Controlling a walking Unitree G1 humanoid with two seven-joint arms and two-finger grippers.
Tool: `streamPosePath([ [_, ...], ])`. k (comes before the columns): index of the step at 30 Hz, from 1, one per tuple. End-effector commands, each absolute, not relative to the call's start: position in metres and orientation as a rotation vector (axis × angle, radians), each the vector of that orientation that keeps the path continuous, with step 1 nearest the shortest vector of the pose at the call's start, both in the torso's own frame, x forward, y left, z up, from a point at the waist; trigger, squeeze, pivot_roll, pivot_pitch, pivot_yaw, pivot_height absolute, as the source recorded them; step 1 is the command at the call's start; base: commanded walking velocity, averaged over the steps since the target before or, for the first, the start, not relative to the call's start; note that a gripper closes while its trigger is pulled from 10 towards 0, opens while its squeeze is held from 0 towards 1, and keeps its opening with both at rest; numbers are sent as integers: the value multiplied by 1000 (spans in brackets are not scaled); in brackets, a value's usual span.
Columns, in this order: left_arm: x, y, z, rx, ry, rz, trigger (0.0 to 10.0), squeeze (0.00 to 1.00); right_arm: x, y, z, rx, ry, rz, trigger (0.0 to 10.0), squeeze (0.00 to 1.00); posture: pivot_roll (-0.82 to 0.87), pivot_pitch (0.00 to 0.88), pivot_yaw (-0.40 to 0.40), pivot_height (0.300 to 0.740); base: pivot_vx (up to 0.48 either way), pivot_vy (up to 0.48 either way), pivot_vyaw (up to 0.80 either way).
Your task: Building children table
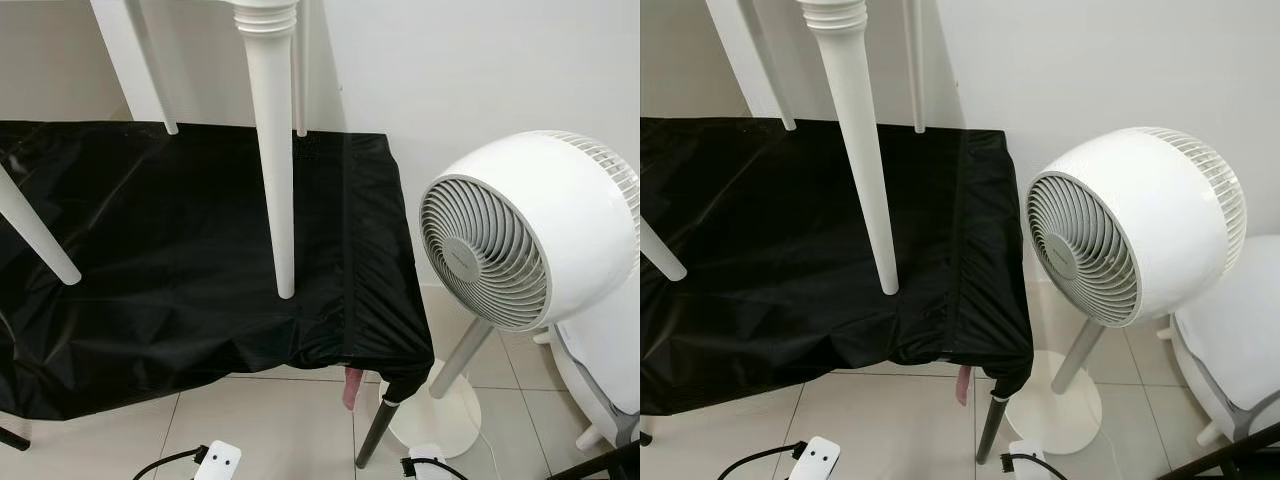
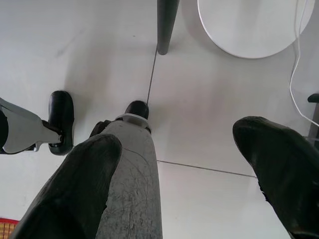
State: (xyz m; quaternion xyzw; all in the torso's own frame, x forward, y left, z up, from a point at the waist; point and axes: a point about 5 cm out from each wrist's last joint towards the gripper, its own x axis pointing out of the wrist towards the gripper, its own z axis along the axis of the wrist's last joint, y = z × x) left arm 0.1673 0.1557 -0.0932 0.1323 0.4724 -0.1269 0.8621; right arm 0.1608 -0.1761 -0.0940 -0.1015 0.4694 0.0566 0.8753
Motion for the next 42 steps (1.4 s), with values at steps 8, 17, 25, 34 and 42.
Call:
streamPosePath([
  [8, 154, 156, -99, 274, 1037, -267, 10000, 0, 151, -177, -98, -197, 1013, 111, 10000, 0, 23, 0, 18, 740, 0, 0, 0],
  [17, 153, 154, -100, 278, 1037, -277, 10000, 0, 148, -179, -99, -198, 1026, 106, 10000, 0, 20, 0, 19, 740, 0, 0, -70],
  [25, 154, 154, -99, 278, 1035, -281, 10000, 0, 148, -180, -99, -199, 1025, 106, 10000, 0, 20, 0, 19, 740, 0, 0, -737],
  [34, 155, 154, -99, 276, 1033, -282, 10000, 0, 149, -181, -98, -200, 1014, 111, 10000, 0, 19, 0, 20, 740, 0, 0, -785],
  [42, 154, 155, -99, 274, 1033, -281, 10000, 0, 155, -172, -97, -192, 1001, 115, 10000, 0, 21, 0, 24, 740, 0, 0, -781],
])
